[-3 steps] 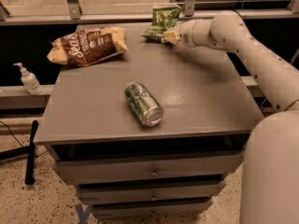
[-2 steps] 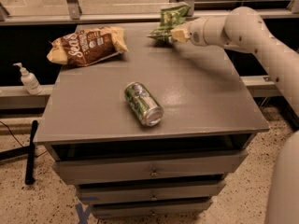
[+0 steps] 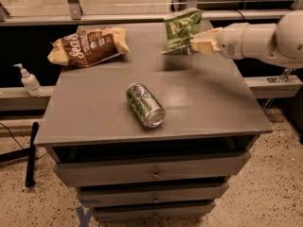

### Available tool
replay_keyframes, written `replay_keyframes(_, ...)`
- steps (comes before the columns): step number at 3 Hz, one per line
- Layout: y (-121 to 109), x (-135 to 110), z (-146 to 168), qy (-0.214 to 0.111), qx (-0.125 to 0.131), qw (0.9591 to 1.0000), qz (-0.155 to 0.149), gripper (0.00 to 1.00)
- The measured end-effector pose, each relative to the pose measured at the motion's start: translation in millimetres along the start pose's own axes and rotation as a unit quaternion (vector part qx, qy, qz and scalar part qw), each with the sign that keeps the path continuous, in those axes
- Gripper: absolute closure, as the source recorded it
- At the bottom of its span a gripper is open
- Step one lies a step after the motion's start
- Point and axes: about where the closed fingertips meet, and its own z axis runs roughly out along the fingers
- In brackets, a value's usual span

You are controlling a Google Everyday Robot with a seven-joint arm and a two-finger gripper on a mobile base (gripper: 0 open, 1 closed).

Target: Move green jalapeno chip bag near green can

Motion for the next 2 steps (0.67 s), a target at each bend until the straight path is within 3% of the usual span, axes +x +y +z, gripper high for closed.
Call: replay_keyframes(2,65.2,17.0,-75.7,-0.024,-0.095,0.9951,-0.010,1.00)
